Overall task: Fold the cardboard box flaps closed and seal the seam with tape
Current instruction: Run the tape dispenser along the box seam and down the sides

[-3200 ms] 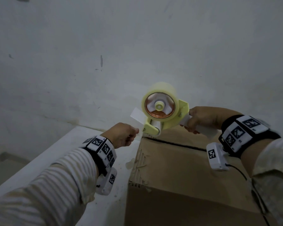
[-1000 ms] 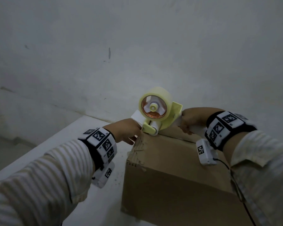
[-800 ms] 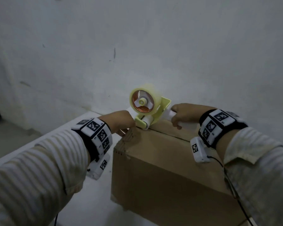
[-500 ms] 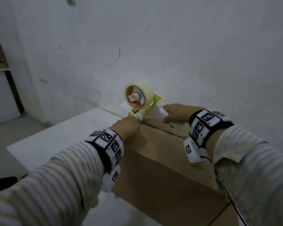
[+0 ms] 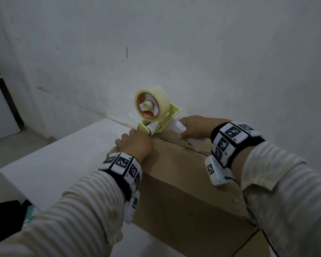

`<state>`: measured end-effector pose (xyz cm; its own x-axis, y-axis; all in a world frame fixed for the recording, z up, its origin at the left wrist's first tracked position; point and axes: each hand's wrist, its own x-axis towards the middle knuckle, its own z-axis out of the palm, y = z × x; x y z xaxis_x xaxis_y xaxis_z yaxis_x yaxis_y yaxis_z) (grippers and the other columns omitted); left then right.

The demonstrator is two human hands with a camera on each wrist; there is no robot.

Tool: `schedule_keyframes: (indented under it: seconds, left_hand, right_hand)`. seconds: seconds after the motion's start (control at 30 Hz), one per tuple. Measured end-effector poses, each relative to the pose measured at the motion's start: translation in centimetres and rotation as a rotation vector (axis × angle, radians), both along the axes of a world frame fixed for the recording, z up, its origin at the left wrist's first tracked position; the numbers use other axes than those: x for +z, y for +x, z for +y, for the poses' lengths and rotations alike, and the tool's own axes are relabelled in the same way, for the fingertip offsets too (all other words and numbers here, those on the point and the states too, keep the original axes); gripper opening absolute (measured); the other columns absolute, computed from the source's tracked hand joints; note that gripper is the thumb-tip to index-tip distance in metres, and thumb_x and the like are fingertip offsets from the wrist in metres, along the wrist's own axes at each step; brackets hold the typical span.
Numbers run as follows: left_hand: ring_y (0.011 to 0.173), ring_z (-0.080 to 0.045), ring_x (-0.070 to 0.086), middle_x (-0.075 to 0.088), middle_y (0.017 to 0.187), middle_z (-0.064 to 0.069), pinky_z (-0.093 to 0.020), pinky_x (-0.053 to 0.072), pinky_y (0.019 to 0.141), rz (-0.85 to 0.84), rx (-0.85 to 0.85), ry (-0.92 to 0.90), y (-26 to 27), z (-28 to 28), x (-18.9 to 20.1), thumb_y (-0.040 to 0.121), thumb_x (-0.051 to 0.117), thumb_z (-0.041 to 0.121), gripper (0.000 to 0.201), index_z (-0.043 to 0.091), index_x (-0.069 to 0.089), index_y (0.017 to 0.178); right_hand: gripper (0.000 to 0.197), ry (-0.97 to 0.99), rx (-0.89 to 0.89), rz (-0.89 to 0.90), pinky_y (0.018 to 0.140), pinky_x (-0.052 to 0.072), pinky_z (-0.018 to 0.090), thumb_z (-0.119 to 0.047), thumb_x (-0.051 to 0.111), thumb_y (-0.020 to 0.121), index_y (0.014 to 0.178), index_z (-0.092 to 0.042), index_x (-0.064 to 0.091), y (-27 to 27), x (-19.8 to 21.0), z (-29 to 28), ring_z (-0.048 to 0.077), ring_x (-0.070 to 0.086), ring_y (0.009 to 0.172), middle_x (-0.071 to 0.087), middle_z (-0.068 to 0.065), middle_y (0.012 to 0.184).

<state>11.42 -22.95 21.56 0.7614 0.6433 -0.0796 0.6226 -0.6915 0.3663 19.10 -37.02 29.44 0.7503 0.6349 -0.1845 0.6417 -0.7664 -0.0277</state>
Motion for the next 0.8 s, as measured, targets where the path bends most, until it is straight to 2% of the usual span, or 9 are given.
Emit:
schedule_keyframes:
  seconds: [0.27,0.37,0.47,0.6,0.8]
  left_hand:
    - [0.136,-0.032,0.028,0.029,0.149,-0.003,-0.052,0.019,0.110,0.072,-0.013,0.026,0.2,0.2,-0.5,0.093,0.024,0.018,0.049,0.015,0.034,0.141]
    - [0.139,-0.031,0.024,0.022,0.154,0.001,-0.052,0.016,0.111,0.094,-0.017,0.036,0.1,0.0,-0.3,0.094,0.023,0.018,0.051,0.019,0.029,0.145]
    - [0.139,-0.032,0.025,0.021,0.155,0.002,-0.054,0.016,0.112,0.117,-0.010,0.054,0.3,-0.2,-0.2,0.094,0.022,0.018,0.052,0.020,0.029,0.145]
    - [0.144,-0.030,0.020,0.009,0.161,0.005,-0.055,0.013,0.114,0.150,0.003,0.066,0.3,-0.3,-0.2,0.096,0.022,0.017,0.052,0.018,0.027,0.148]
    - [0.149,-0.026,0.004,0.004,0.162,0.003,-0.054,0.006,0.118,0.173,-0.007,0.048,0.2,-0.7,0.2,0.099,0.017,0.020,0.052,0.016,0.017,0.151]
  right_hand:
    - [0.049,-0.010,0.011,0.013,0.087,0.043,0.033,-0.034,0.059,0.090,0.129,-0.008,0.047,0.5,-0.1,-1.2,0.026,0.054,0.106,0.057,0.011,0.124]
    - [0.045,-0.011,0.027,0.023,0.085,0.043,0.033,-0.034,0.059,0.090,0.126,-0.009,0.049,0.6,0.2,-2.3,0.023,0.053,0.095,0.060,0.010,0.120]
    - [0.044,0.000,0.048,0.037,0.085,0.044,0.033,-0.034,0.060,0.090,0.124,-0.009,0.049,0.6,0.4,-3.7,0.022,0.052,0.093,0.060,0.010,0.119]
    - [0.042,0.022,0.058,0.084,0.082,0.038,0.028,-0.029,0.060,0.090,0.126,-0.010,0.049,0.8,0.6,-7.5,0.019,0.048,0.093,0.058,0.011,0.123]
    - [0.041,0.040,0.027,0.137,0.082,0.037,0.027,-0.028,0.059,0.091,0.127,-0.013,0.048,1.4,0.1,-13.6,0.020,0.050,0.097,0.055,0.009,0.126]
